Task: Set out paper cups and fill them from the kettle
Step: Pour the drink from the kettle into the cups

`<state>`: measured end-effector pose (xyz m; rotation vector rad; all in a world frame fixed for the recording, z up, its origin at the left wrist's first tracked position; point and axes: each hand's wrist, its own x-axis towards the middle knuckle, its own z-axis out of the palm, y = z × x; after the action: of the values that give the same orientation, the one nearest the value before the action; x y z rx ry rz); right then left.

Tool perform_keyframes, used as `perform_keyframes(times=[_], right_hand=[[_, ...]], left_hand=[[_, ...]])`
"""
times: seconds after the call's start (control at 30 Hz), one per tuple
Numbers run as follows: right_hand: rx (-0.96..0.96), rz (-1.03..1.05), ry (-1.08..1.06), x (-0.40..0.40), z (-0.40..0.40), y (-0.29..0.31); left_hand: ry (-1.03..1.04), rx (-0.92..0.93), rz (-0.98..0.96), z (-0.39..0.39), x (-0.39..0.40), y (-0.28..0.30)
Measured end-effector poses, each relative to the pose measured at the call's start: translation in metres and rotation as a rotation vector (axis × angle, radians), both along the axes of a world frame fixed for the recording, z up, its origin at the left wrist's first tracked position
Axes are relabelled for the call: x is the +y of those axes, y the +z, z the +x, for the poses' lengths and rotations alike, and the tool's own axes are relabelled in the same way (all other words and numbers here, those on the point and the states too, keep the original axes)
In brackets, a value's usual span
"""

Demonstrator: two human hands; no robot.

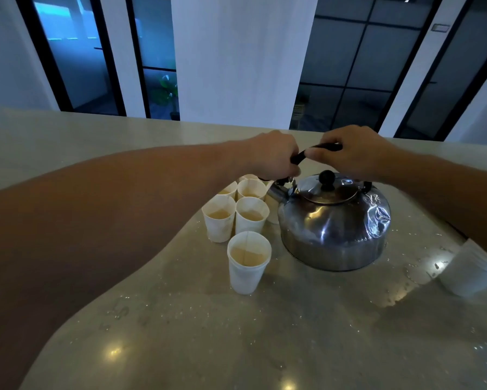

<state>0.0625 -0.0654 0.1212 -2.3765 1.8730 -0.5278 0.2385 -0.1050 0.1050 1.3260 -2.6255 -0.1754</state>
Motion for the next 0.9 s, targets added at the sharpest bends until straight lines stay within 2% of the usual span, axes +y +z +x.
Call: perform_keyframes(times=[0.13,0.23,0.43,0.57,0.9], right_hand=[[-0.189,0.039,-0.161,0.005,-0.020,0.000],[-0.237,0.040,-0.255,0.006,-0.035,-0.007],[-0.204,0.038,-0.383,-0.004,-0.076,-0.035],[-0.106,0.022,-0.400,-0.008,-0.100,-0.049],[-0.168,-0.089,-0.454,-0.021,-0.136,-0.082]], left_hand=[[-0.053,-0.005,-0.022,-0.025,0.000,0.001],[-0.082,-0.008,-0.027,-0.047,-0.002,-0.002],[-0.124,-0.070,0.017,-0.095,-0.013,-0.018],[-0.153,-0.098,0.033,-0.125,-0.024,-0.025],[-0.171,-0.212,-0.003,-0.161,-0.049,-0.043]])
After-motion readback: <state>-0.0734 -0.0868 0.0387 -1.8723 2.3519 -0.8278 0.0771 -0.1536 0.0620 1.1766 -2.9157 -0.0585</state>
